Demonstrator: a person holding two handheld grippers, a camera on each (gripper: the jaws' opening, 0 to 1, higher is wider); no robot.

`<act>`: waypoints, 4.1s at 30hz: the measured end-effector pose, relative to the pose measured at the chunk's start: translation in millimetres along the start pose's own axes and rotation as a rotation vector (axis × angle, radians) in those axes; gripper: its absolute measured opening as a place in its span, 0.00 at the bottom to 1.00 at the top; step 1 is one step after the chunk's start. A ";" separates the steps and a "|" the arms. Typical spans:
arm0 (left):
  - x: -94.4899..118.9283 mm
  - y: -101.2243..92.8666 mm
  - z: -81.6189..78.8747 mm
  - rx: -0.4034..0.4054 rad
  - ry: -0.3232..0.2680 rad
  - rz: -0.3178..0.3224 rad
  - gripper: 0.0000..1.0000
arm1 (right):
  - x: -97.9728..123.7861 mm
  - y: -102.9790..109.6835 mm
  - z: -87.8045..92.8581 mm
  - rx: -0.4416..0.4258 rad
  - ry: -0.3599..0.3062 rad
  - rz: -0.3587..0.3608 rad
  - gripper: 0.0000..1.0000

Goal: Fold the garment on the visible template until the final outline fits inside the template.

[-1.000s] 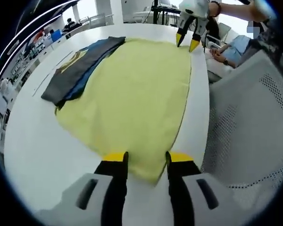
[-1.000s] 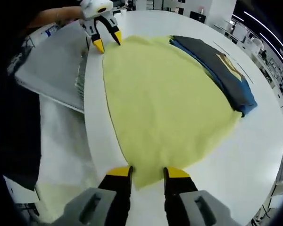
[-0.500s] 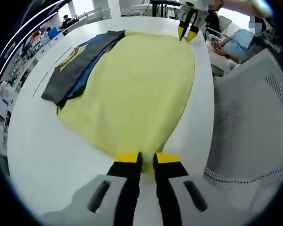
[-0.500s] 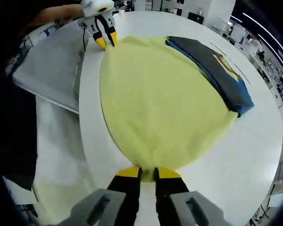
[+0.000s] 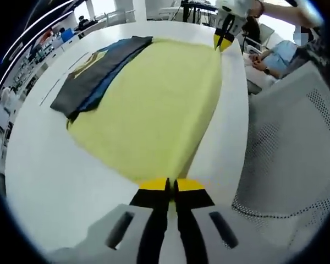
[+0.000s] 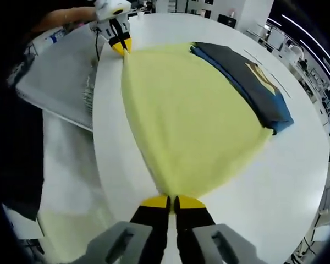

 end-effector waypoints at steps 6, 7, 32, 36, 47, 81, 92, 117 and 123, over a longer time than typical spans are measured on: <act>3.1 -10.4 8.8 0.013 0.006 0.011 0.01 | 1.1 10.8 1.2 -0.006 -0.011 -0.019 0.00; 3.2 -11.2 9.2 0.016 0.007 0.012 0.01 | 1.3 11.4 1.4 -0.007 -0.011 -0.020 0.00; 10.2 -52.1 33.5 0.025 0.049 0.041 0.01 | 9.6 57.2 11.8 -0.047 -0.029 -0.072 0.00; 13.7 -55.9 36.7 0.044 0.048 0.053 0.01 | 10.2 63.5 12.1 -0.036 -0.024 -0.088 0.00; 29.8 -58.1 34.5 0.055 0.020 0.046 0.00 | 22.2 69.0 7.3 -0.028 -0.032 -0.107 0.00; 86.5 10.4 -54.5 0.030 -0.242 -0.207 0.00 | 86.5 -37.3 -36.1 0.034 -0.091 0.184 0.00; 95.5 33.0 -80.2 -0.005 -0.319 -0.337 0.00 | 99.7 -75.6 -51.4 0.001 -0.109 0.306 0.00; 105.0 85.9 -135.1 0.040 -0.505 -0.581 0.00 | 110.8 -152.8 -74.9 -0.091 -0.172 0.556 0.00; 96.6 104.8 -144.2 0.061 -0.514 -0.617 0.00 | 104.0 -173.7 -80.1 -0.147 -0.194 0.579 0.00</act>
Point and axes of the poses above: the point that each gripper's makers call its tool centre point, and the gripper's own axes: x roughly backward along the fingers, y roughly to its left, z roughly out of its underside, the point moved 7 cm from there along x, roughly backward along the fingers, and after that the axes turned 10 degrees about x, right-handed, at the moved point
